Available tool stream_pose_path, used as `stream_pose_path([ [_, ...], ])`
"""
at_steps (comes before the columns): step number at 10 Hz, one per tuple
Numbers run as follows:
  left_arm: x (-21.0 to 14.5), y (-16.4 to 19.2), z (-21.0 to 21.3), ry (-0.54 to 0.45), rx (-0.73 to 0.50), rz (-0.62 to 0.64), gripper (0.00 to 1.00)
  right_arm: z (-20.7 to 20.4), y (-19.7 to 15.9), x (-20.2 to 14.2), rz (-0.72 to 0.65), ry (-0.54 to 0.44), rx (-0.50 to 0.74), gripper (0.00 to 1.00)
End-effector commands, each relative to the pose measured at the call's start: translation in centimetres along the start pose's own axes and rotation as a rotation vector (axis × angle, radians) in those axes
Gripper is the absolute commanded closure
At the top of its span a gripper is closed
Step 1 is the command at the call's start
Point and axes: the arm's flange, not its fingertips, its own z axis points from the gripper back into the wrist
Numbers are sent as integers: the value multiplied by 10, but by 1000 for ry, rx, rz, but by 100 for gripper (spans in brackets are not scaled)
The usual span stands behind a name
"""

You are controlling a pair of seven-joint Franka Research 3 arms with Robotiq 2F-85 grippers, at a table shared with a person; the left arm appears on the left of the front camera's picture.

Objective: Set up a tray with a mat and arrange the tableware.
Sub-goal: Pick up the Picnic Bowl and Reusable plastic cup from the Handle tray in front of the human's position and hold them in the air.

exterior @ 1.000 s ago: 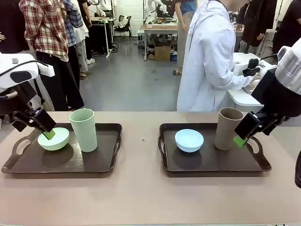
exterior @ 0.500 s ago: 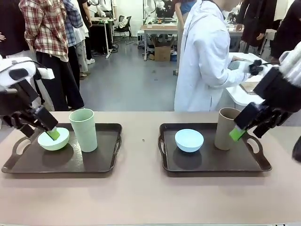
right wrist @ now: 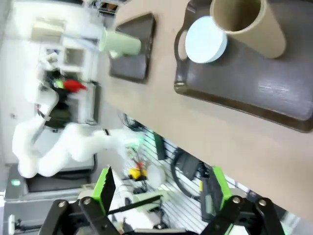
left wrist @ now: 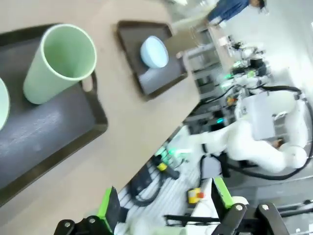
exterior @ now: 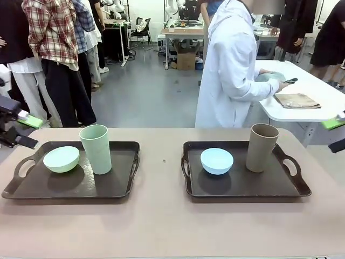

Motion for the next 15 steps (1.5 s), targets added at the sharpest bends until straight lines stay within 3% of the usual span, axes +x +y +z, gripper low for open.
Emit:
stream_pose_path([
  [1,-22,35,10,-85,-95,98,0,12,-34,-1,-71,-20,94,0],
  [4,-48,68,46,-165,-111,185,0,35,-78,-18,-136,-55,167,0],
  [5,-51,71,39,-143,-88,192,0,38,-84,-22,-140,-62,171,0],
  [7,-43,59,28,-78,-16,157,0,32,-83,-28,-158,-54,142,0],
  [8,-37,78,59,-147,-88,218,0,32,-83,-28,-158,-54,142,0],
  [15,-37,78,59,-147,-88,218,0,32,-83,-28,-158,-54,142,0],
])
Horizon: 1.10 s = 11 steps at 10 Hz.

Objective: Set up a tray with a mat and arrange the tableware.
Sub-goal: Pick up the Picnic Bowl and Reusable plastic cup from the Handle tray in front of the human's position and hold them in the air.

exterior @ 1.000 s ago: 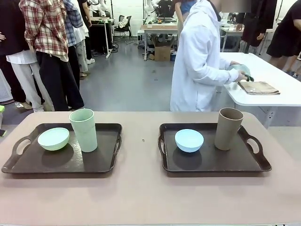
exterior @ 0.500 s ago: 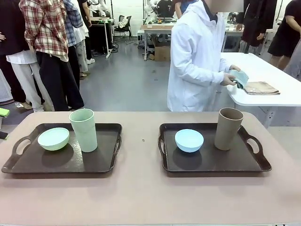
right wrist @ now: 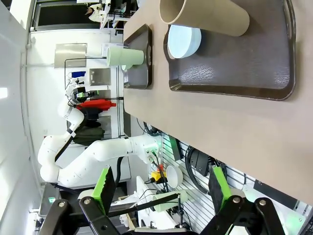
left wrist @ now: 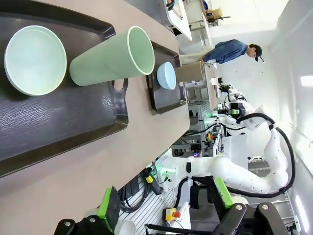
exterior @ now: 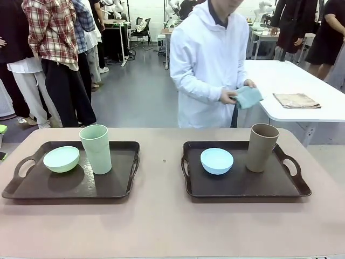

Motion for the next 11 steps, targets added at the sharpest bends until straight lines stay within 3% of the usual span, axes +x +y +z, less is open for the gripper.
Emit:
stream_pose_path([
  [1,1,1,1,-7,-22,-12,0,-2,1,0,7,-10,28,0],
  [11,1,1,1,-7,-22,-12,0,-2,1,0,7,-10,28,0],
])
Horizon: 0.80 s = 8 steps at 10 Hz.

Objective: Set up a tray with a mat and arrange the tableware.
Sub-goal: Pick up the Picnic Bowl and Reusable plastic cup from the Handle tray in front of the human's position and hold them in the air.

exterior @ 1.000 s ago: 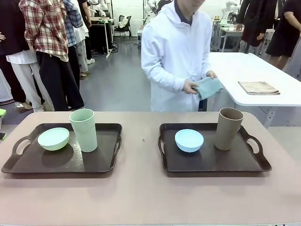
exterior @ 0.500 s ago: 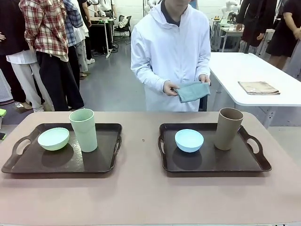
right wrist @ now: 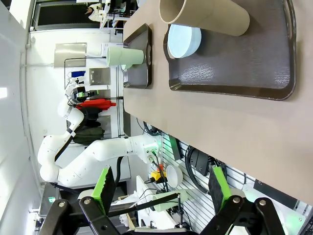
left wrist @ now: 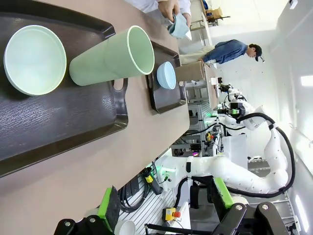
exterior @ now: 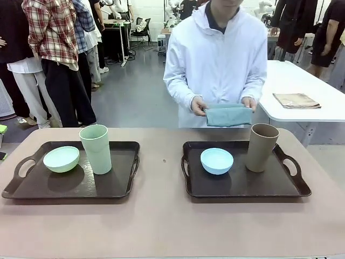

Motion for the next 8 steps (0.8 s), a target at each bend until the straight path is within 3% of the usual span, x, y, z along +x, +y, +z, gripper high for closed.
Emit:
stream_pose_path([
  [1,1,1,1,-8,-21,-12,0,-1,0,0,7,-12,29,0],
  [8,1,1,1,-8,-21,-12,0,-1,0,0,7,-12,29,0],
])
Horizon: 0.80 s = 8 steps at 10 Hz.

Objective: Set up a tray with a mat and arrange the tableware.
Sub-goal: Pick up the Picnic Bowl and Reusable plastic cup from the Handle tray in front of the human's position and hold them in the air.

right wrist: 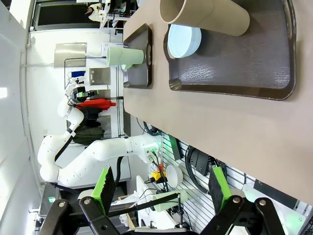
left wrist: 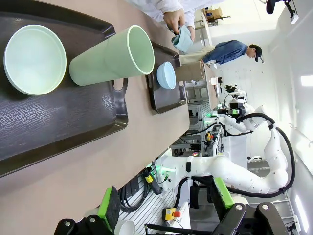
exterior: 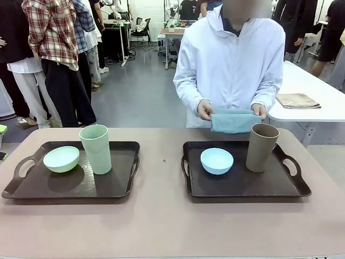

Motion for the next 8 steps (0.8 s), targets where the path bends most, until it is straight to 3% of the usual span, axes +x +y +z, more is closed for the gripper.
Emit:
stream_pose_path([
  [1,1,1,1,-8,-21,-12,0,-1,0,0,7,-12,28,0],
  [8,1,1,1,-8,-21,-12,0,-1,0,0,7,-12,28,0],
])
